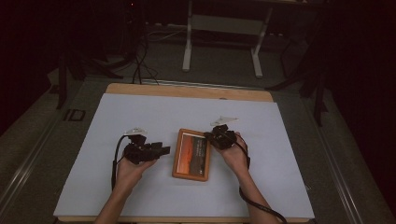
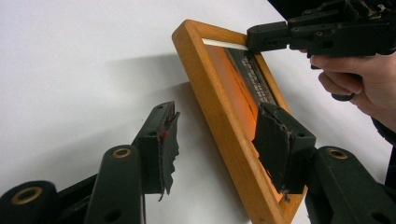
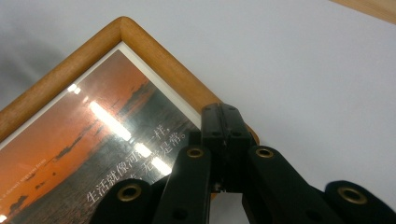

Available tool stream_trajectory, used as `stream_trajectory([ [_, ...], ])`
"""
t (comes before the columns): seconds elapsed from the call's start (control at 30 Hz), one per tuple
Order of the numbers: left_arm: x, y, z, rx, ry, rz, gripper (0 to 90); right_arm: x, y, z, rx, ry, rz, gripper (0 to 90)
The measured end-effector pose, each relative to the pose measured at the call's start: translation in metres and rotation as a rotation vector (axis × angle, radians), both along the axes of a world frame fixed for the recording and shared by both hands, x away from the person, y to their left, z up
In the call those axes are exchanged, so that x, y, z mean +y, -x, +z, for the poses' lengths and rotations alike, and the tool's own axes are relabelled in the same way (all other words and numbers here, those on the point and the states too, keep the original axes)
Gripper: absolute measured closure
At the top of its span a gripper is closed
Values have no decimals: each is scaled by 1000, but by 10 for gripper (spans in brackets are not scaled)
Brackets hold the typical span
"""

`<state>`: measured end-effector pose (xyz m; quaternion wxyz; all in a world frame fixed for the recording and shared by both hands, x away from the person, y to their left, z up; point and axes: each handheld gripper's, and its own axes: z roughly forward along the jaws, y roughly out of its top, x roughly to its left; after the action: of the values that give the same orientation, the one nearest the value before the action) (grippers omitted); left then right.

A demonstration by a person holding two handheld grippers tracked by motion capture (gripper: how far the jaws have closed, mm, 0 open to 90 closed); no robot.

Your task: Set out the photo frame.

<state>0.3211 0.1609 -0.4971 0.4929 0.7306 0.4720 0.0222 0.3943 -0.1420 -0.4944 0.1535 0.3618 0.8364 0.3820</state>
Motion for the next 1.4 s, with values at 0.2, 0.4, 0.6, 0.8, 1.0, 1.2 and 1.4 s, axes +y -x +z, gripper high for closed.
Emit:
stream_trajectory([
  [0.2,1,0,1,-3,-1,4,490,-3,-2,-3,5,7,-18,900],
  [0.4,0,1,1,6,9,-6,490,-6,-4,-7,16,8,-24,899],
  [0.6,-3,4,5,7,26,-23,486,-9,-5,-11,24,10,-36,900],
  [0.8,-5,5,6,13,33,-32,475,-11,-6,-14,42,10,-49,900],
  [1.0,-11,8,5,32,52,-50,466,-14,-8,-19,60,2,-57,900],
  [1.2,-19,12,5,35,50,-71,457,-10,-6,-18,36,56,-49,900],
  [1.4,-26,15,2,57,46,-58,431,-12,-6,-19,48,25,-55,900],
])
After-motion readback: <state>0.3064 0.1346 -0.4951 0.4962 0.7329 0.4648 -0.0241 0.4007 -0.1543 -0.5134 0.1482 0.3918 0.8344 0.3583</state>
